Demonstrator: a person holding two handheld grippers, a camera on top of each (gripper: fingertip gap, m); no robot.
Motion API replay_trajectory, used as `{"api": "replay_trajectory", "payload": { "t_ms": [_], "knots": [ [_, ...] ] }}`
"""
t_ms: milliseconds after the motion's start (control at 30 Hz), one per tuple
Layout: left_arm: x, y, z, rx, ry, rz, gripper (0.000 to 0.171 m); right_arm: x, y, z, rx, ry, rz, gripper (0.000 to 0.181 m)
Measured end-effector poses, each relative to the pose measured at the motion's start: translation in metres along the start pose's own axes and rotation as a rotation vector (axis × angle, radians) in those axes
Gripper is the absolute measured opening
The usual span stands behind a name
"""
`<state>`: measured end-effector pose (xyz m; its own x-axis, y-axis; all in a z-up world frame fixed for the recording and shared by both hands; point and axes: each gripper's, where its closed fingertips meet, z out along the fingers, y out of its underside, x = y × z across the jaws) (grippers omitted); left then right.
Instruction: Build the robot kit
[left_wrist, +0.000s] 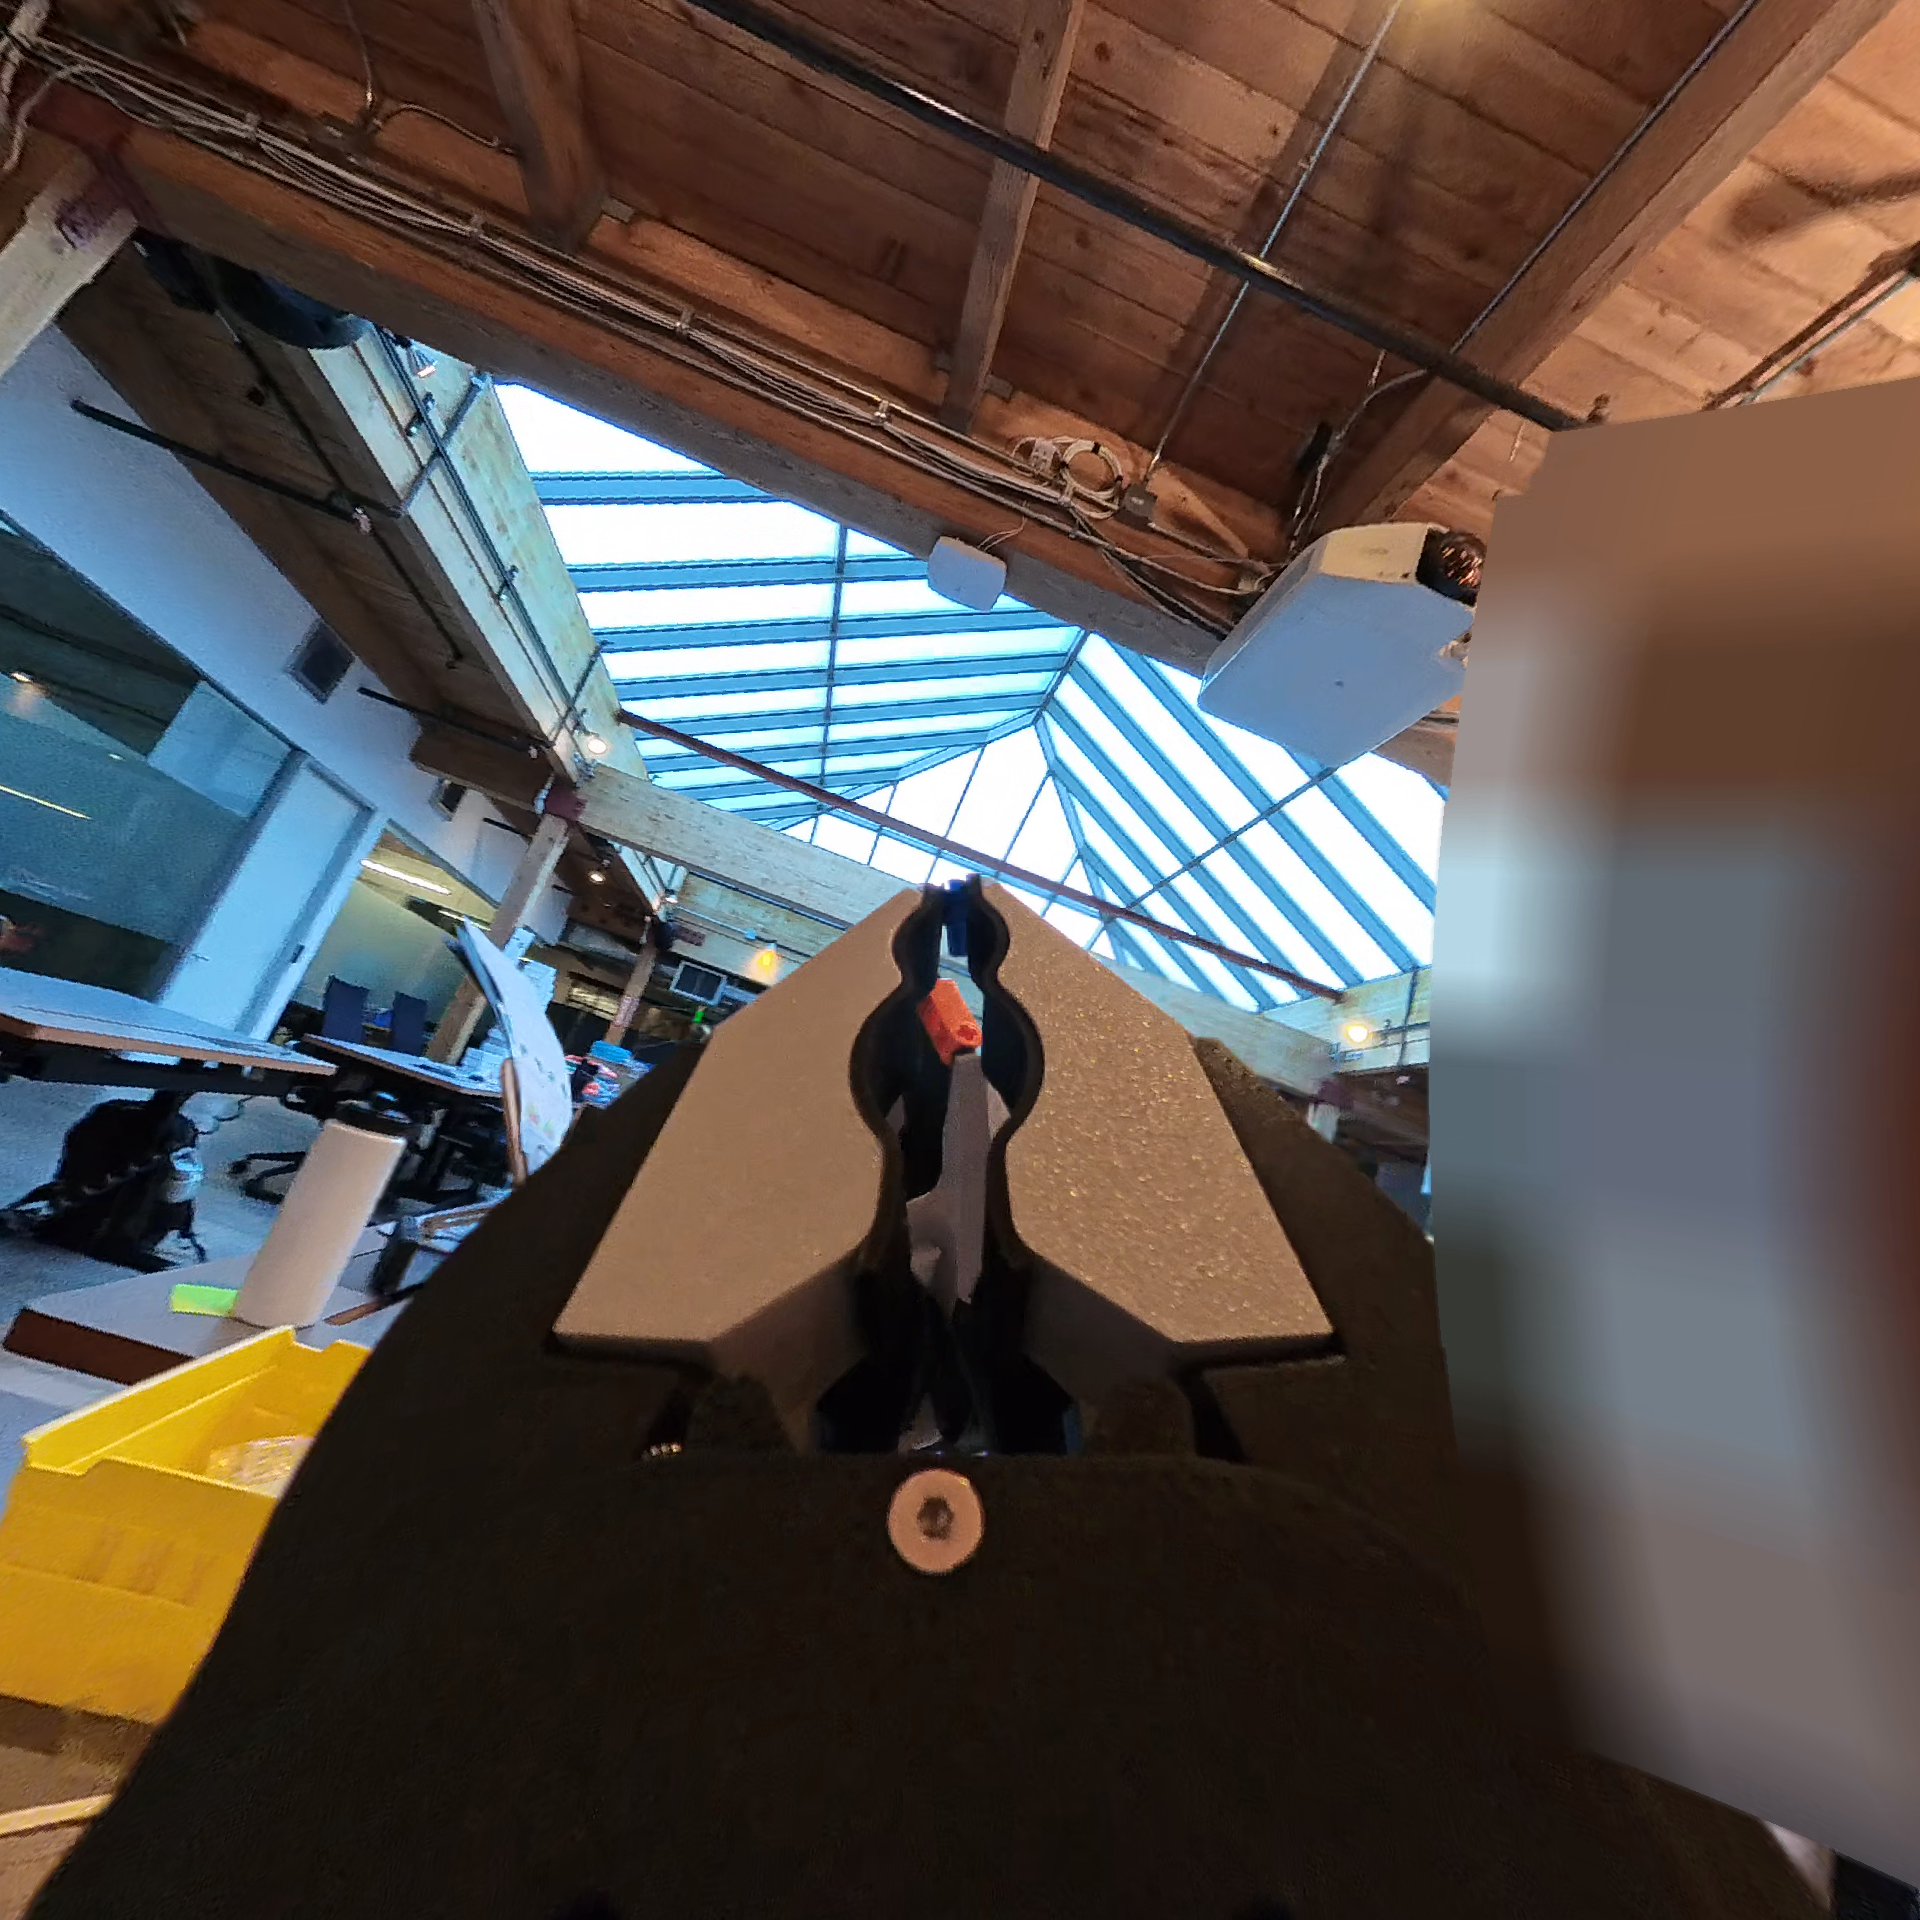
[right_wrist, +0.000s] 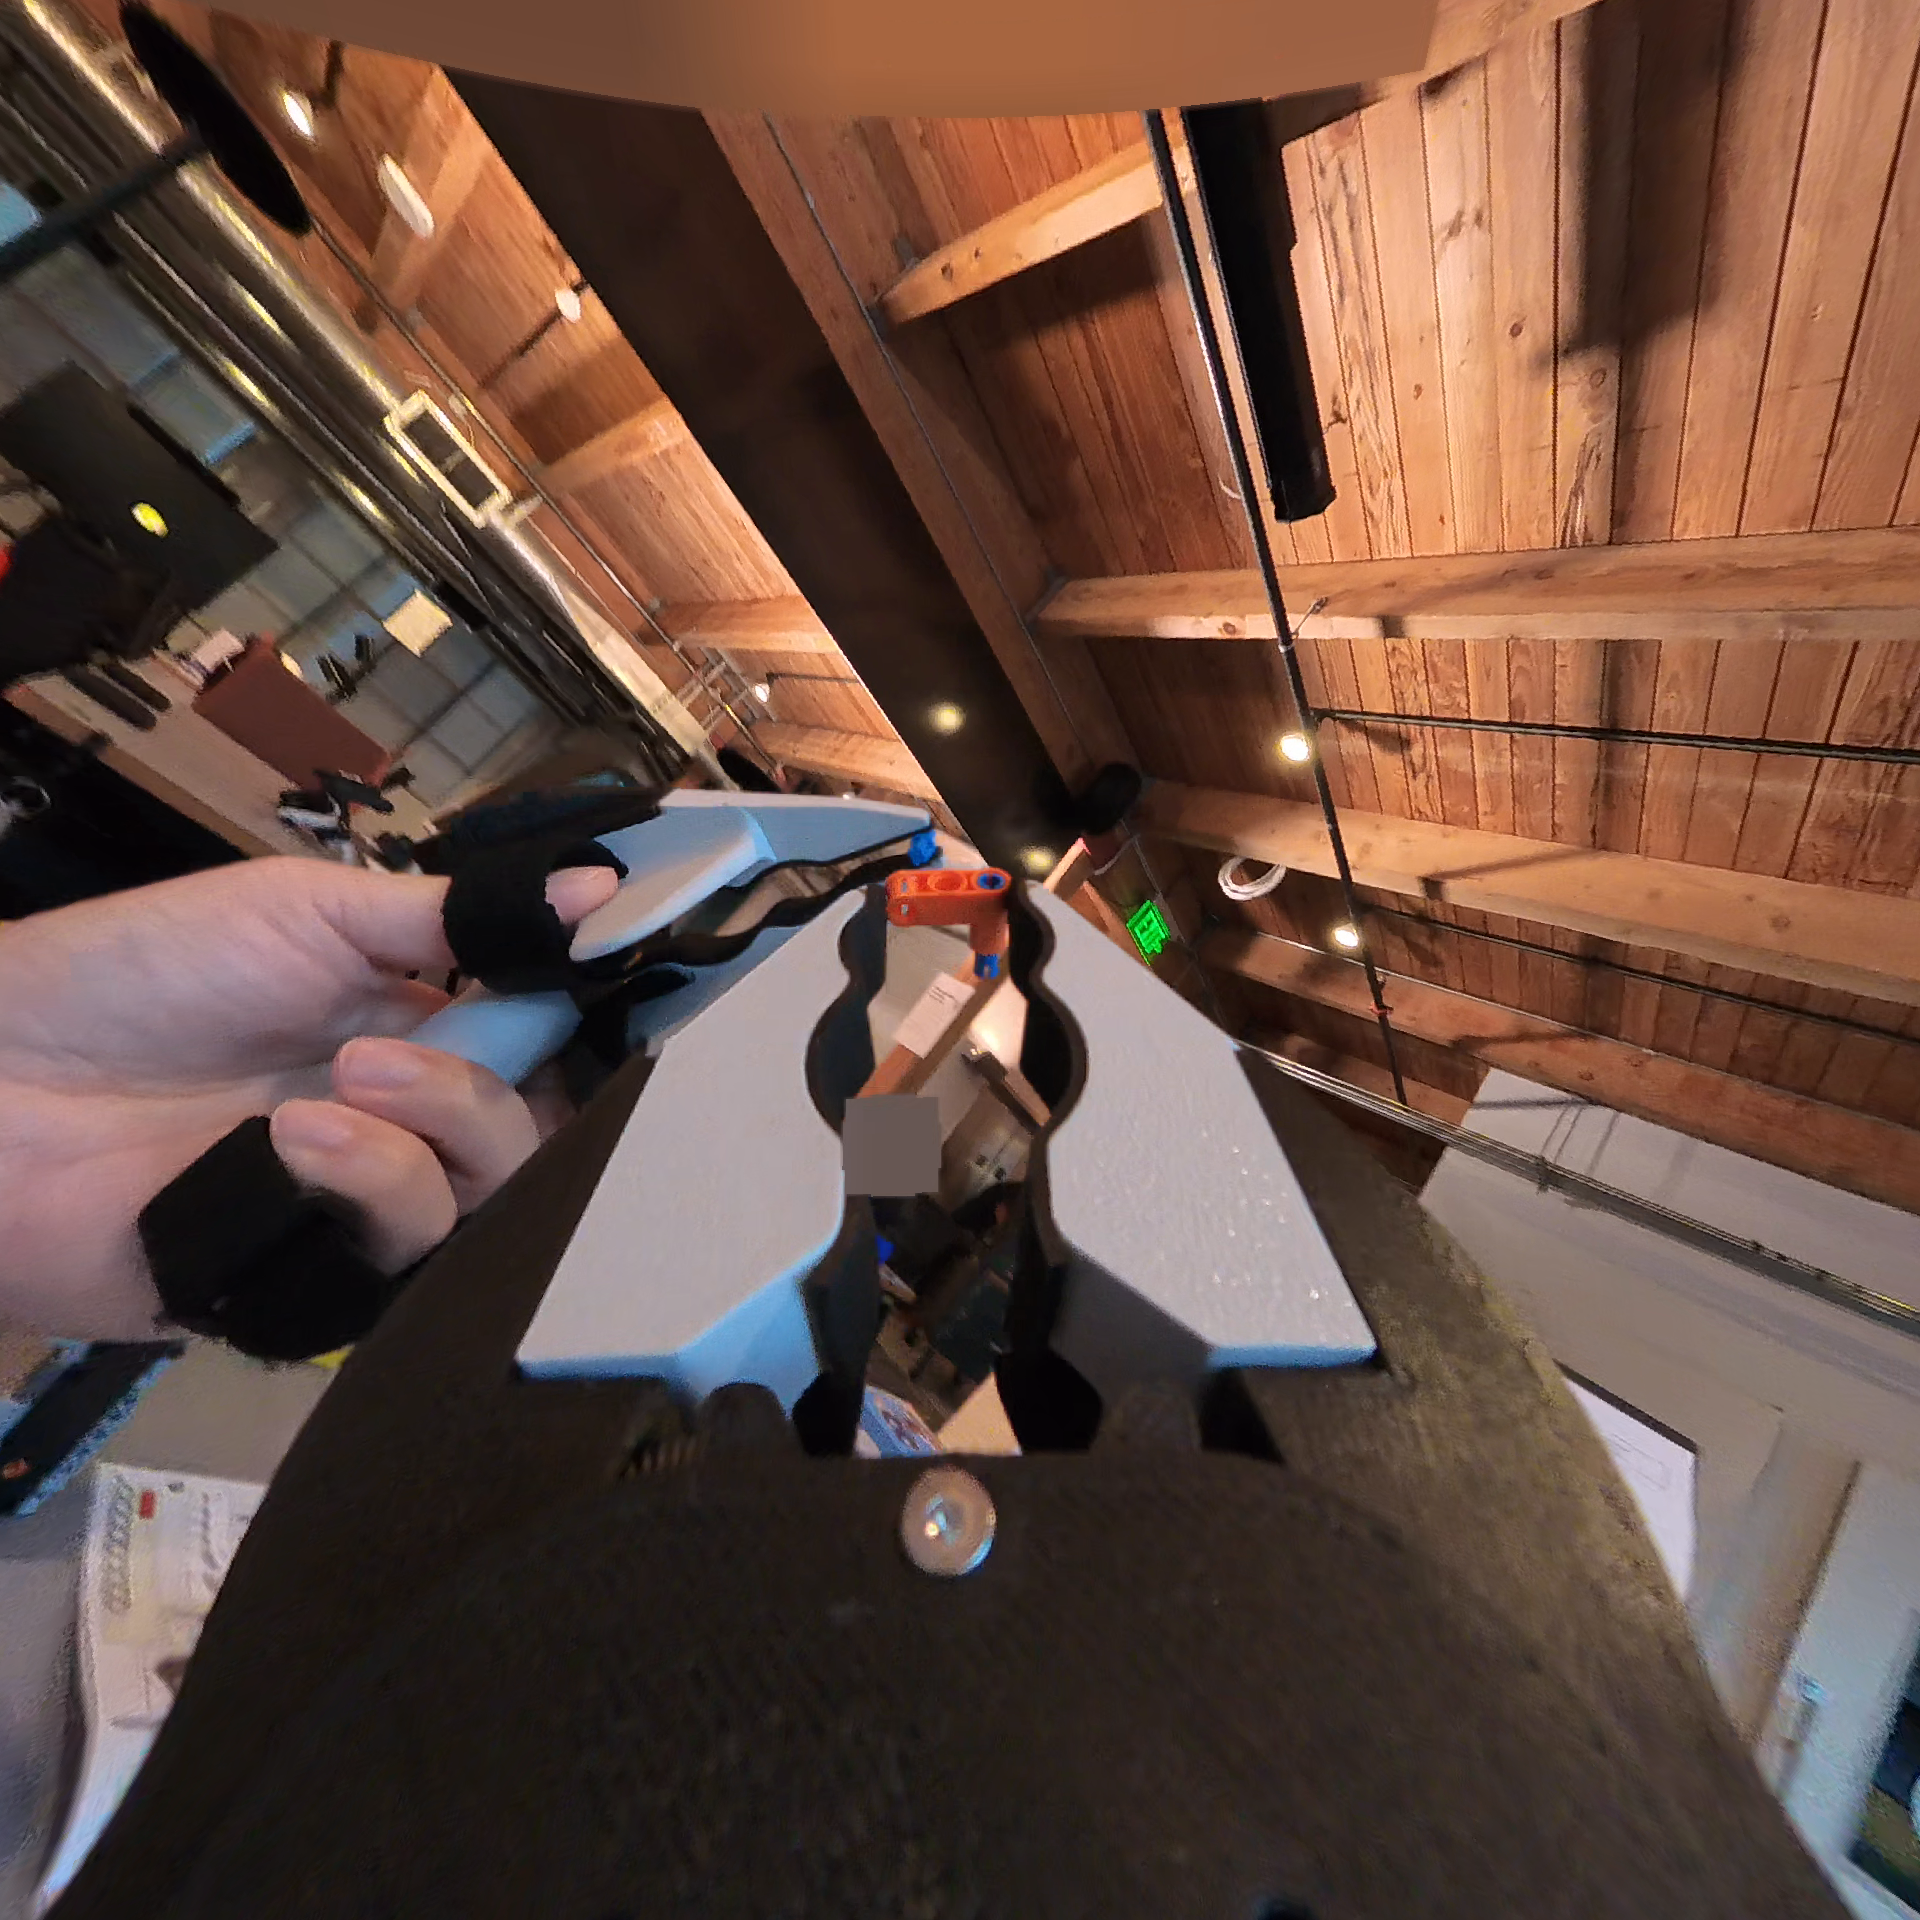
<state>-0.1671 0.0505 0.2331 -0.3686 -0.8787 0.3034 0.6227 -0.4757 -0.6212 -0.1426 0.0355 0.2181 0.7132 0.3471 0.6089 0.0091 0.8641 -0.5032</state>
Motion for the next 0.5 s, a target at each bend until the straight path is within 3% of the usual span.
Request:
{"api": "replay_trajectory", "payload": {
  "t_ms": [500],
  "knots": [
    [0.018, 0.008, 0.007, -0.036, -0.026, 0.157, 0.002, -0.002, -0.013, 0.003, -0.062, 0.054, -0.201, 0.022]
  ]
}}
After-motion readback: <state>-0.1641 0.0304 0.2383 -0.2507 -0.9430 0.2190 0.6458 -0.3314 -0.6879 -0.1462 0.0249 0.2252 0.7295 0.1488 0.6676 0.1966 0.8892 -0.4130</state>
